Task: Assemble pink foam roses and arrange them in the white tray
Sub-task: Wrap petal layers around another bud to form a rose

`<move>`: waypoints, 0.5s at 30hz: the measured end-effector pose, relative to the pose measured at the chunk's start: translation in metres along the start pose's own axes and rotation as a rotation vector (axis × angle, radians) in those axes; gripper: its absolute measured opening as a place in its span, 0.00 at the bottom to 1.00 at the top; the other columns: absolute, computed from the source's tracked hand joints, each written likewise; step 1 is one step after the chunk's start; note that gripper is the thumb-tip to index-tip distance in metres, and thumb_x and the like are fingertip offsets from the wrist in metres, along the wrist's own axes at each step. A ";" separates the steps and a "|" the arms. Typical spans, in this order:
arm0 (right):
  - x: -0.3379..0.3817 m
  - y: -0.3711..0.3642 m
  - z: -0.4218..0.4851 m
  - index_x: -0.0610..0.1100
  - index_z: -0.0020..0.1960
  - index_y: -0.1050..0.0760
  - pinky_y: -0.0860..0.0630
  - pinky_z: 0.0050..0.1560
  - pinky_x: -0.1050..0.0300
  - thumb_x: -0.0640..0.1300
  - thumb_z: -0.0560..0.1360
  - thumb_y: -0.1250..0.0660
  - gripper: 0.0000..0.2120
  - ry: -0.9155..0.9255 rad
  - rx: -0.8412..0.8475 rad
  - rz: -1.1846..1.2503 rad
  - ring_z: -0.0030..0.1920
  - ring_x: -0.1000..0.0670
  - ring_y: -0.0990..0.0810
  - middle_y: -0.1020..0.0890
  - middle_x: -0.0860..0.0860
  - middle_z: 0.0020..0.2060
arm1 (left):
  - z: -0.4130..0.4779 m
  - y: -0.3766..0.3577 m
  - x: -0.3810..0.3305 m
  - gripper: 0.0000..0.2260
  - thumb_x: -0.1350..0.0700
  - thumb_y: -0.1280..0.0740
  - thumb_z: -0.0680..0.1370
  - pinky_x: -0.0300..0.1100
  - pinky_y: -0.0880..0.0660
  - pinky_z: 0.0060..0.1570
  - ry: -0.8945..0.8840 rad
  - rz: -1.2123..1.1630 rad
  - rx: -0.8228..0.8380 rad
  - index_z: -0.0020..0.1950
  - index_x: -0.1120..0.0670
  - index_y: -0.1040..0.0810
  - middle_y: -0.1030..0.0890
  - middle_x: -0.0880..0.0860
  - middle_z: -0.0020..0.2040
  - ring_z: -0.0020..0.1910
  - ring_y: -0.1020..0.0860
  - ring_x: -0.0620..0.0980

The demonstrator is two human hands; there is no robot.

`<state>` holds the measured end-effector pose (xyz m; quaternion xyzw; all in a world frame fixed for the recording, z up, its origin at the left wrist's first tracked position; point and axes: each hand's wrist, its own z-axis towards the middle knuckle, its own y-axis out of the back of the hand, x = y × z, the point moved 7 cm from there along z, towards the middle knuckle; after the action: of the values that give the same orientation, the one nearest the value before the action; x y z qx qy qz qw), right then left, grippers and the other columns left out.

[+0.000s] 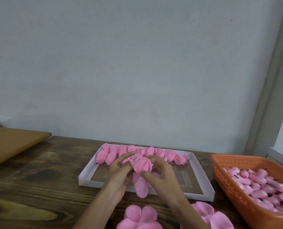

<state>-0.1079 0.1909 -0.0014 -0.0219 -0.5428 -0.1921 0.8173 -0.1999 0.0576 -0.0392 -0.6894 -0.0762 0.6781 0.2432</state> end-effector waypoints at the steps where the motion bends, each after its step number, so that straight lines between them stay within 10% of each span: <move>1: 0.000 0.001 0.001 0.49 0.55 0.17 0.17 0.51 0.56 0.35 0.72 0.26 0.14 -0.001 0.002 -0.009 0.53 0.54 0.15 0.15 0.57 0.55 | 0.000 -0.001 -0.001 0.10 0.68 0.27 0.77 0.46 0.18 0.35 -0.013 0.005 0.009 0.53 0.56 0.13 0.12 0.61 0.48 0.44 0.14 0.58; 7: 0.008 0.006 0.000 0.47 0.48 0.15 0.17 0.50 0.41 0.46 0.67 0.26 0.10 0.024 -0.042 -0.068 0.47 0.48 0.14 0.13 0.52 0.43 | -0.002 -0.005 -0.007 0.09 0.66 0.26 0.76 0.43 0.20 0.31 -0.100 0.089 0.033 0.41 0.53 0.12 0.13 0.58 0.42 0.37 0.14 0.51; 15: 0.012 0.012 0.002 0.46 0.57 0.17 0.15 0.51 0.50 0.34 0.71 0.23 0.16 -0.003 -0.027 0.032 0.51 0.51 0.13 0.12 0.52 0.48 | -0.002 -0.009 -0.016 0.03 0.61 0.25 0.77 0.43 0.18 0.41 -0.167 0.122 0.137 0.46 0.54 0.11 0.12 0.56 0.46 0.45 0.13 0.53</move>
<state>-0.1021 0.1988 0.0119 -0.0419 -0.5411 -0.1863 0.8190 -0.1969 0.0580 -0.0208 -0.6157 -0.0074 0.7503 0.2408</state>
